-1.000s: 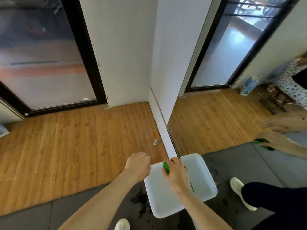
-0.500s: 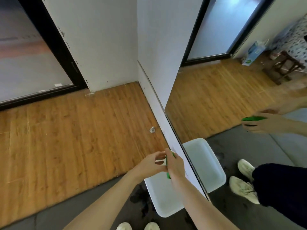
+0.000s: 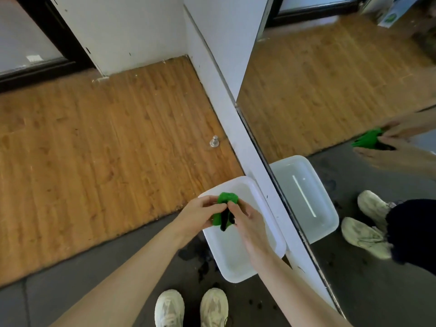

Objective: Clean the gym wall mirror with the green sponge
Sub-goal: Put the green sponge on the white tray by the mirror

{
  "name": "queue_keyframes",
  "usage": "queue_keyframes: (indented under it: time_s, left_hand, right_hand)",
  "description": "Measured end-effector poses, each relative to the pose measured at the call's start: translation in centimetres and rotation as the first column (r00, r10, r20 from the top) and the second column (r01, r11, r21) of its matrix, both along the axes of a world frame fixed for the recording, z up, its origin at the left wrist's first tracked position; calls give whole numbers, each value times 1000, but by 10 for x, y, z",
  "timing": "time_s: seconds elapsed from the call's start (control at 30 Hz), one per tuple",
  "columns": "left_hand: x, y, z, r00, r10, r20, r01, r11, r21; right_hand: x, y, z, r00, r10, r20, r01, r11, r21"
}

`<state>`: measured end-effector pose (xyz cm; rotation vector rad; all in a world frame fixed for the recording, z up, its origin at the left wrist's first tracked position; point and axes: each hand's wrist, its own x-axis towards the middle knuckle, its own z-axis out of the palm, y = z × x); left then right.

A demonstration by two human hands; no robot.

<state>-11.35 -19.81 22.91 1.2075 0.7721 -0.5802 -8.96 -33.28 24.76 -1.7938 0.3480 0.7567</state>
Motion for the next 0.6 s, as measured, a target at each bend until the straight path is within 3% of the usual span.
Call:
queue_keyframes:
  time_s: [0.13, 0.2, 0.27, 0.37, 0.5, 0.6]
  left_hand:
    - [-10, -2, -32, 992, 121, -46, -126, 987, -99]
    - [-13, -2, -44, 987, 145, -72, -152, 983, -103]
    - [-14, 2, -53, 986, 146, -80, -152, 985, -77]
    - [-10, 11, -63, 972, 215, -98, -215, 976, 9]
    - [0, 15, -77, 985, 164, -61, -135, 934, 331]
    - [3, 14, -82, 998, -51, -36, 59, 965, 254]
  right_hand:
    - [-3, -4, -29, 998, 28, -49, -24, 997, 73]
    - [-6, -7, -42, 991, 132, -28, -131, 991, 31]
    - [-5, -11, -54, 991, 124, -55, -125, 992, -19]
    - [0, -20, -66, 987, -63, -146, 58, 998, -39]
    - [7, -22, -77, 918, -275, -286, 313, 945, 95]
    - [9, -10, -87, 886, -289, -363, 383, 897, 220]
